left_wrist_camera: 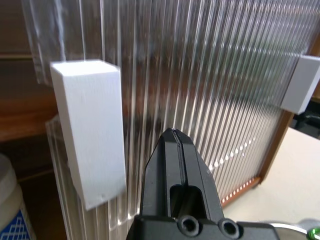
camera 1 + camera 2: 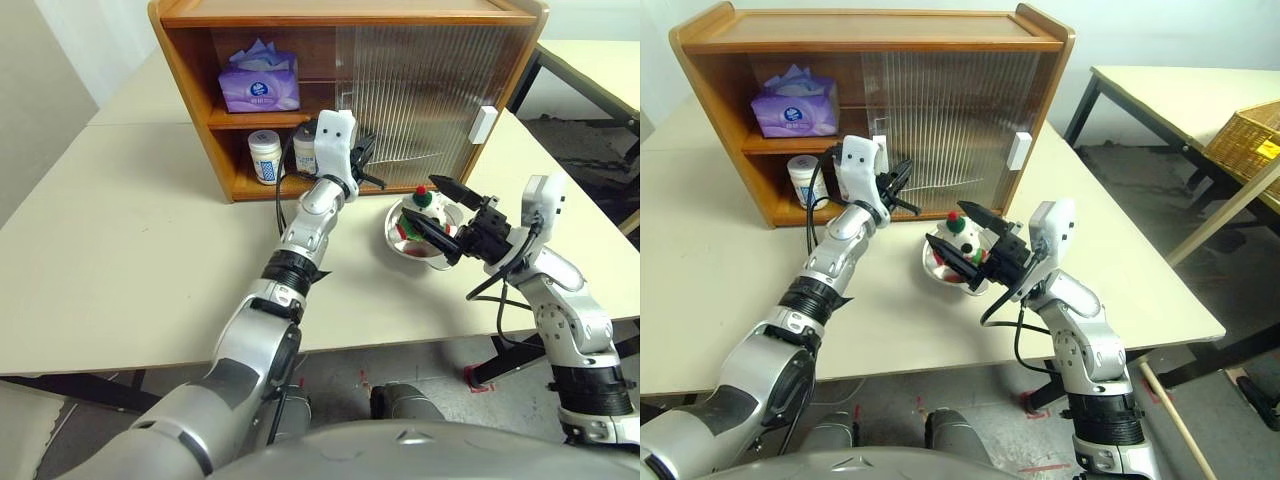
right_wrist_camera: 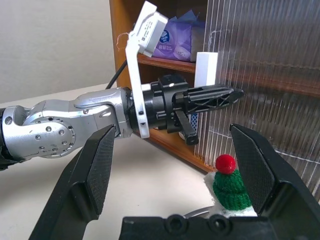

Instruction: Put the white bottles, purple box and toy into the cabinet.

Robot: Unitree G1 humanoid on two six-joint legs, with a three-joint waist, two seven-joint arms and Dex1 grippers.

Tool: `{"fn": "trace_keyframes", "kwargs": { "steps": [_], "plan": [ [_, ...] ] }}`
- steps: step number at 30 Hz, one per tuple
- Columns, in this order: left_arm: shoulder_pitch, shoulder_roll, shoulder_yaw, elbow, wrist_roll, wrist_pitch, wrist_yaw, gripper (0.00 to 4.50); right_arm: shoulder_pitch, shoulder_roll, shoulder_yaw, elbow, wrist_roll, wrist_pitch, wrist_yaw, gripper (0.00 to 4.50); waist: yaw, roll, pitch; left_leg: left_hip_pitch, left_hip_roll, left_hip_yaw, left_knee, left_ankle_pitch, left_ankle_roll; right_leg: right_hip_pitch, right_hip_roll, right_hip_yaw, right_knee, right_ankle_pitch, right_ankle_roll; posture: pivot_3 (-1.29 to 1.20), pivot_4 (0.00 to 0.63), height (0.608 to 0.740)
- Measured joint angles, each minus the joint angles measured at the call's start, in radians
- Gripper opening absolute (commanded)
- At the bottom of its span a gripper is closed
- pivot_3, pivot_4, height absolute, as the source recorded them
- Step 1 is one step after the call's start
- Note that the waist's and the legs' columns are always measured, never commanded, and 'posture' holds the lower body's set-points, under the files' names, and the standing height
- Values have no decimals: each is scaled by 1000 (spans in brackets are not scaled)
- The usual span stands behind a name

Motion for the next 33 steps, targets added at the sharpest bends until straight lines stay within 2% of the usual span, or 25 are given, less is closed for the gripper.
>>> {"fn": "trace_keyframes", "kwargs": {
  "steps": [7,13,20,33],
  "plan": [
    [23,-13,-4,-40,39,-12,86,16,2,1,0,0,0,0,-1,4500,-2,0,1,0,0,0,0,0,0,0,0,0,-1,0,0,-5,74,740],
    [123,-7,-6,-202,62,17,139,16,3,2,0,0,0,-1,-1,4500,-5,1,1,0,0,1,0,0,1,0,0,0,-1,0,0,3,78,740],
    [164,16,-5,-303,88,73,186,16,2,3,1,1,0,-1,0,4500,-6,1,2,0,0,1,0,-1,0,0,0,0,-2,0,0,13,78,740],
    [175,23,7,-329,102,117,293,16,-3,3,1,14,0,-5,10,4500,-10,1,2,1,0,1,0,-1,0,0,0,0,-1,0,0,17,74,740]
  ]
}}
